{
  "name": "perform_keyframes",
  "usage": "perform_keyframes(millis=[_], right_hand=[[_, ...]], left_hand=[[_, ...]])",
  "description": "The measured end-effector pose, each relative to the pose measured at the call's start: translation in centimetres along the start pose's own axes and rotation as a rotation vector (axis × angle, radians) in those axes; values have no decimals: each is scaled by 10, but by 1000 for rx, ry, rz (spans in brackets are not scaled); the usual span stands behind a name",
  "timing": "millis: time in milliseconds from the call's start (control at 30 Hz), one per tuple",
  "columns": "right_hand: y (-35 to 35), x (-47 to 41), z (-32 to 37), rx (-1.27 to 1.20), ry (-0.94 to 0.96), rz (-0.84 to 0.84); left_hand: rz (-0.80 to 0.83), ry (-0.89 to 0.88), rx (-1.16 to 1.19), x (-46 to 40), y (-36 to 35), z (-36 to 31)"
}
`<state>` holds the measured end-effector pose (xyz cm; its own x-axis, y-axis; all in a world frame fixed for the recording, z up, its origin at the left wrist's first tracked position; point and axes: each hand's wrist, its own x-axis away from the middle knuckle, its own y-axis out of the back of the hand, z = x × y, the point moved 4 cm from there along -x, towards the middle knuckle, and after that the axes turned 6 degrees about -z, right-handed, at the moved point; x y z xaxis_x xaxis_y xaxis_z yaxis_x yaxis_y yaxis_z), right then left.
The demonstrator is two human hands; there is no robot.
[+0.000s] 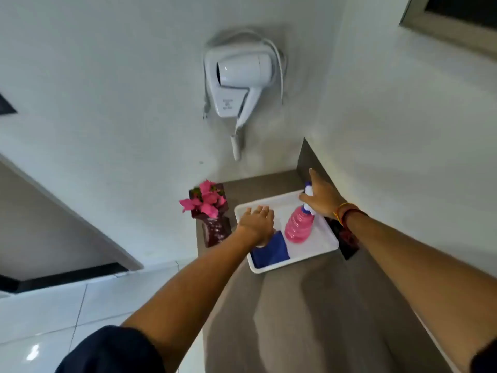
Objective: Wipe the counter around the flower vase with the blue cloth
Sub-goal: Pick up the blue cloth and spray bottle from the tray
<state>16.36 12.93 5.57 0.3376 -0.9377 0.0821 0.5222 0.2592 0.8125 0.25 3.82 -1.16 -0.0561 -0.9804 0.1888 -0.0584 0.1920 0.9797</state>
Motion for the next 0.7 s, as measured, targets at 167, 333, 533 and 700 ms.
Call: perform_keyframes(millis=[167,333,533,700], right_hand=[[-44,14,-50,-178,-27,-78],[-76,7,-71,-398,-47,-128],[-70,-14,-51,-445,114,-266],[-76,-21,-54,-471,6,-327]], left_hand=[[226,-31,-38,-1,-89,-4],[256,-47,-53,-12,-125,-2],[370,-2,56,-19,-130,-4],[316,7,17,-19,-132,-9]])
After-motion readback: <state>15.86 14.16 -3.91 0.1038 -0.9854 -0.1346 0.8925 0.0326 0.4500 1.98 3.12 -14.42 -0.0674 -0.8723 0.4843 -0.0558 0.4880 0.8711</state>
